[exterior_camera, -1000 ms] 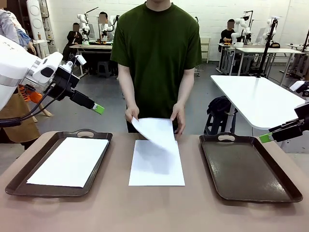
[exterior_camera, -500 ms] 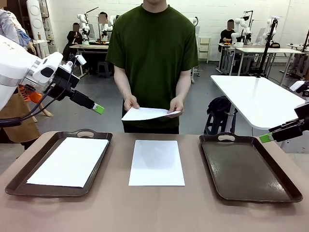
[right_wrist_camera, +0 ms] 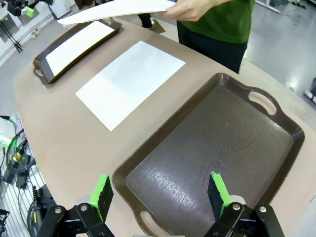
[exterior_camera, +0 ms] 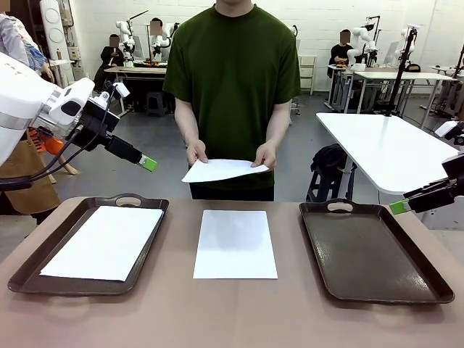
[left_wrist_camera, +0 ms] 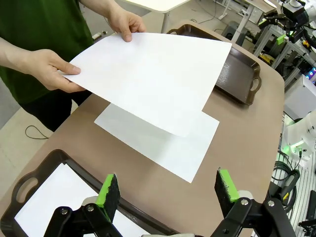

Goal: Sort the A4 documents.
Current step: Receive the A4 Paper.

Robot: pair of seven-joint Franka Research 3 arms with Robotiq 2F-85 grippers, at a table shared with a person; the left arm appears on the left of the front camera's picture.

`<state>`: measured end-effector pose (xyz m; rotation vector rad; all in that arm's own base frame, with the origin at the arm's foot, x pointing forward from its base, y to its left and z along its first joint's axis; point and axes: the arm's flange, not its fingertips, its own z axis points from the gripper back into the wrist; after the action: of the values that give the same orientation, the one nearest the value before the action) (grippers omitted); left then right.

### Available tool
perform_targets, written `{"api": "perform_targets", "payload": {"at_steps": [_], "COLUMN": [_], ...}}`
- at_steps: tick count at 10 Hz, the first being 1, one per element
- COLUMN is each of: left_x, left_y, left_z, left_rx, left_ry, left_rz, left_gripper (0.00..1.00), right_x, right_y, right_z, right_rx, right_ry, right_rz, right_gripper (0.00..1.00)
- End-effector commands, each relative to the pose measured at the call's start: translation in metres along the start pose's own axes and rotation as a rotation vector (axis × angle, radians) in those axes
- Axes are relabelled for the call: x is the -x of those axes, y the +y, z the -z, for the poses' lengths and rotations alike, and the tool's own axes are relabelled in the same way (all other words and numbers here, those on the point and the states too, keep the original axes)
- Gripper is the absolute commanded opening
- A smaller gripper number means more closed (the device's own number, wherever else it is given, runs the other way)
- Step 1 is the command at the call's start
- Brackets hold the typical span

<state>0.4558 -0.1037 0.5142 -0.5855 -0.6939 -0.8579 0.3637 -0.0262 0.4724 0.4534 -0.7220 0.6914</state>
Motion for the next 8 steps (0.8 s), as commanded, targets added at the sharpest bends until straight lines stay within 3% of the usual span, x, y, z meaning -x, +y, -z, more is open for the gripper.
{"api": "perform_targets", "payload": {"at_steps": [1,8], "left_x": [-0.0004,-0.0004], "left_y": [-0.0007,-0.0007], "left_z": [0.0000,0.0000], "left_rx": [0.001,0.001], "left_ry": [-0.001,-0.001], "left_rz": [0.004,0.004], "left_gripper": [1.00,1.00], "right_x": [-0.0011,-0.0011], "right_y": [-0.0038,-0.0038], "right_z": [0.0037,0.0037], "right_rx": [-0.019,-0.019], "right_ry": [-0.027,-0.027], "right_rz": [-0.007,-0.007], "right_gripper": [1.00,1.00]}}
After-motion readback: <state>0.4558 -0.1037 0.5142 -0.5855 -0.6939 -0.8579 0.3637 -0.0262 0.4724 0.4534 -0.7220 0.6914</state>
